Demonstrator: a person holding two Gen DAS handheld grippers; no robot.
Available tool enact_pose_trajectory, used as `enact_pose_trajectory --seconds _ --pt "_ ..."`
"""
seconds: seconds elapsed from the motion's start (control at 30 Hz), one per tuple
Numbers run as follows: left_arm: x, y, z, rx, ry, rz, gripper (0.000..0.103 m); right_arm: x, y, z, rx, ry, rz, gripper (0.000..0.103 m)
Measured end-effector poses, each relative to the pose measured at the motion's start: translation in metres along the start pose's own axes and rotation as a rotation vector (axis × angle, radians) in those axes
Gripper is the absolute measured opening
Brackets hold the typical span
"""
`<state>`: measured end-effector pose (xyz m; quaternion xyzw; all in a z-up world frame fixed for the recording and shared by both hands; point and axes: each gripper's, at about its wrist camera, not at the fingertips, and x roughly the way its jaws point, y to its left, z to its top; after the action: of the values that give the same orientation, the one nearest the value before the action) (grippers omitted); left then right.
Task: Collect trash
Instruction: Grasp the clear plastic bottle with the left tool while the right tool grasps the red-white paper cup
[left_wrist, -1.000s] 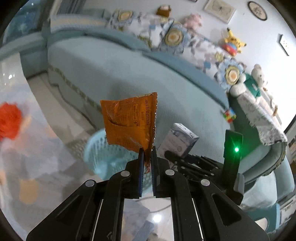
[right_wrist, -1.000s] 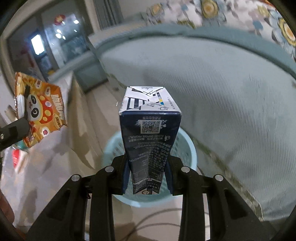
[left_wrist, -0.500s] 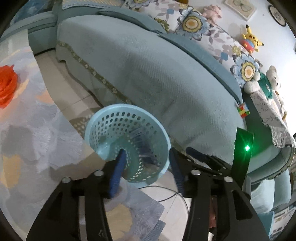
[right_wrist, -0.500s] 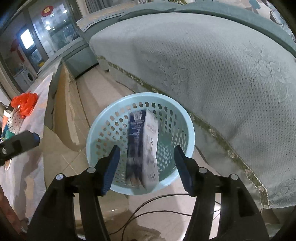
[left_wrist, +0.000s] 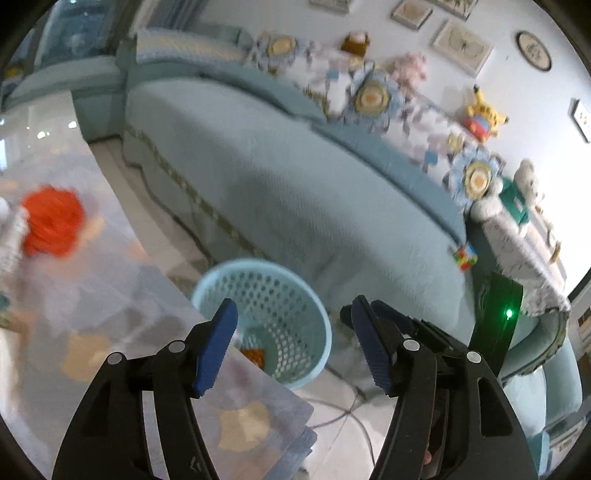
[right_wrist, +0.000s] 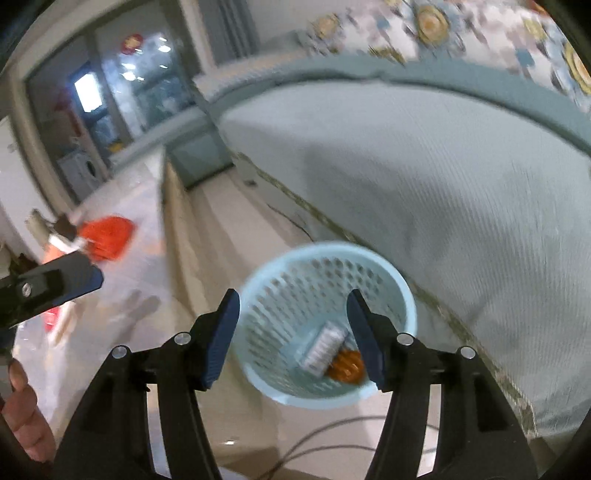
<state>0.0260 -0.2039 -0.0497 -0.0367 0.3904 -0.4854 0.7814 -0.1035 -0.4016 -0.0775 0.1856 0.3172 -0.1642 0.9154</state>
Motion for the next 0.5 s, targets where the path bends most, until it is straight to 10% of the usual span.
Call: enact_pose_trajectory --seconds 0.17,0.5 --pt "-0.078 0.024 0.006 -0.022 -0.137 0.075 0.067 -0.018 0.064 0.015 -0.098 -0.055 0.113 0.058" --pt "-0.214 0.137 -0.026 -0.149 -0.282 0.508 0.076 0.010 0.223 -0.005 -0.356 0.006 0.314 0.058"
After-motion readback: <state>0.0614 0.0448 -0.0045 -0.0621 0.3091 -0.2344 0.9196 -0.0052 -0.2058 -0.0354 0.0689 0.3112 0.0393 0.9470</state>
